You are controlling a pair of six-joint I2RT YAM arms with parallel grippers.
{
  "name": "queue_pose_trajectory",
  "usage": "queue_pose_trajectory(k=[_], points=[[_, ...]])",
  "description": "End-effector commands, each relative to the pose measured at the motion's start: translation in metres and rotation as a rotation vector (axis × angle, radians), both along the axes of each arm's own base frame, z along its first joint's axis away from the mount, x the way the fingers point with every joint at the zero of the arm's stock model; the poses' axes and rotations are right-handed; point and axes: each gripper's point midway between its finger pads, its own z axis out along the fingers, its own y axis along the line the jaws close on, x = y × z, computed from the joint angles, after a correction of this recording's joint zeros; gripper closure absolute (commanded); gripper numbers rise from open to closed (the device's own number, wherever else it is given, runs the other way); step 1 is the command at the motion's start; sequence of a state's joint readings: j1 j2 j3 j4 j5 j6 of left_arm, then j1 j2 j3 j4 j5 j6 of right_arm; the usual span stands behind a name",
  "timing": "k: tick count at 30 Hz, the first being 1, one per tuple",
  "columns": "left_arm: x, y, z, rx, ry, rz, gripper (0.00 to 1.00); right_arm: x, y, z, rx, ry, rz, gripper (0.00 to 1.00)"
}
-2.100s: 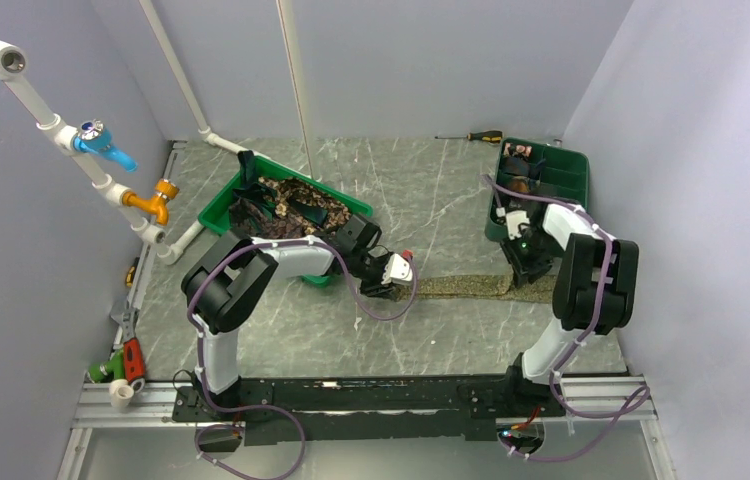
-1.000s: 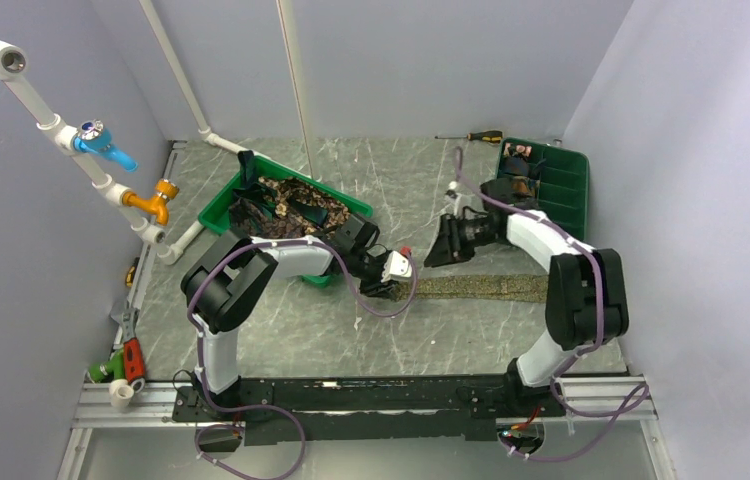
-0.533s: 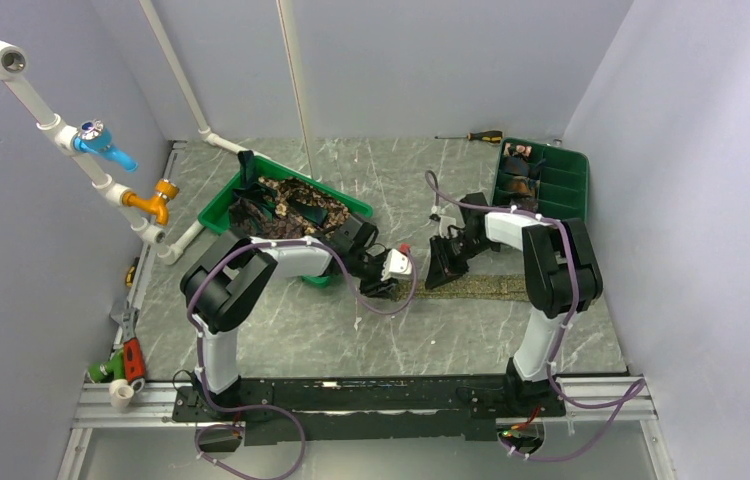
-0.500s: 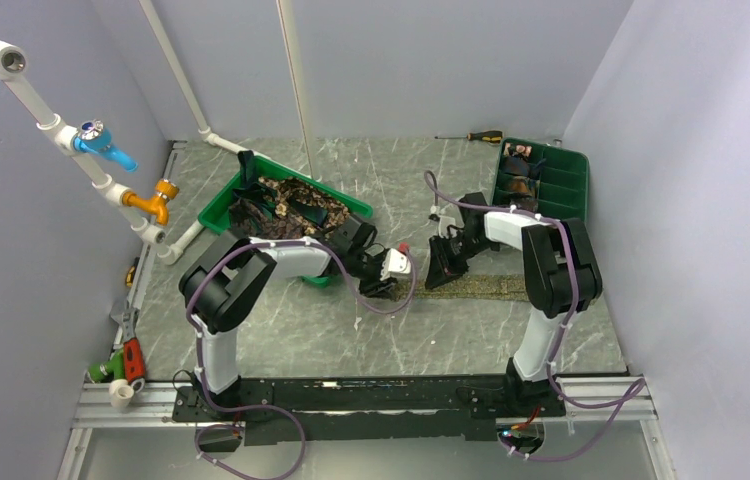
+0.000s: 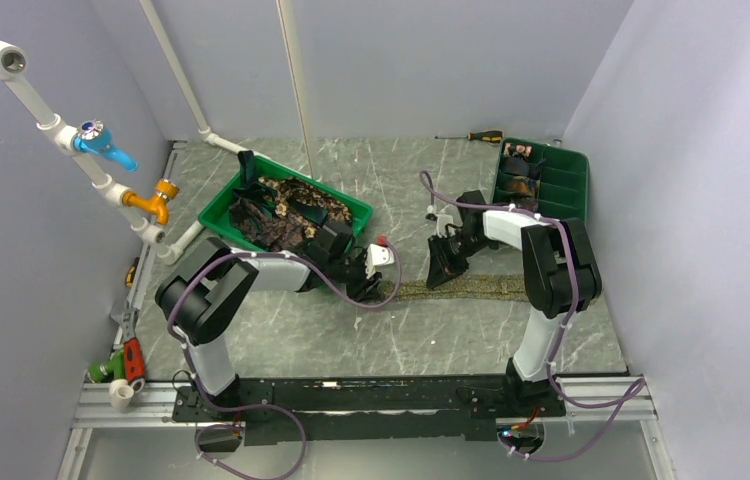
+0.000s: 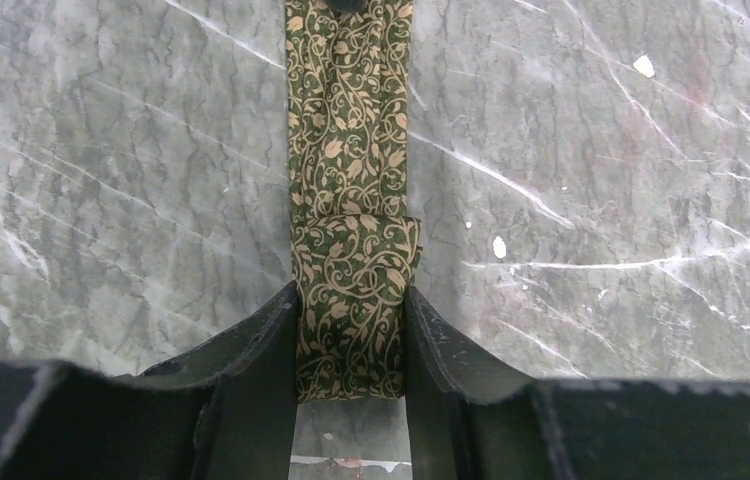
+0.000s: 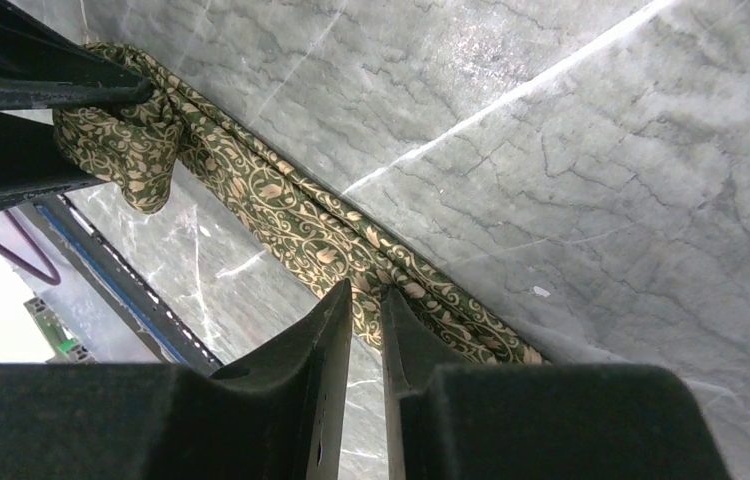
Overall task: Roll the ties
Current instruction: Roll the tie at the center of the board.
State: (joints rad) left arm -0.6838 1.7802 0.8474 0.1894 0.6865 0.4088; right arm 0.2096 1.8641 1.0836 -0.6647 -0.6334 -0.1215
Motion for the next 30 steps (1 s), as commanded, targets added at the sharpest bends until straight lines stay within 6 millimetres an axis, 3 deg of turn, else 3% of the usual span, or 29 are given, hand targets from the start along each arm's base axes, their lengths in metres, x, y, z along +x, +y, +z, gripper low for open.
queue_pose_trajectory(k=[1, 7, 10, 15, 23, 30], points=[[0.001, 0.016, -0.03, 0.097, 0.046, 0.043, 0.62, 0.017, -0.032, -0.011, -0.168, -0.126, 0.058, 0.78], [-0.002, 0.021, -0.04, 0.159, 0.035, 0.014, 0.67, 0.006, 0.018, 0.06, 0.141, -0.101, 0.008, 0.62], [-0.005, 0.021, -0.043, 0.182, 0.014, 0.0, 0.67, -0.004, 0.043, 0.072, 0.254, -0.026, -0.01, 0.56], [-0.008, 0.021, -0.048, 0.211, -0.005, -0.001, 0.66, -0.013, 0.068, 0.059, 0.321, 0.097, -0.033, 0.55], [-0.012, 0.023, -0.052, 0.227, -0.021, -0.015, 0.64, -0.009, 0.087, 0.037, 0.328, 0.14, -0.02, 0.55], [-0.013, 0.022, -0.053, 0.225, -0.025, -0.026, 0.63, -0.012, 0.098, 0.029, 0.343, 0.149, 0.007, 0.55]])
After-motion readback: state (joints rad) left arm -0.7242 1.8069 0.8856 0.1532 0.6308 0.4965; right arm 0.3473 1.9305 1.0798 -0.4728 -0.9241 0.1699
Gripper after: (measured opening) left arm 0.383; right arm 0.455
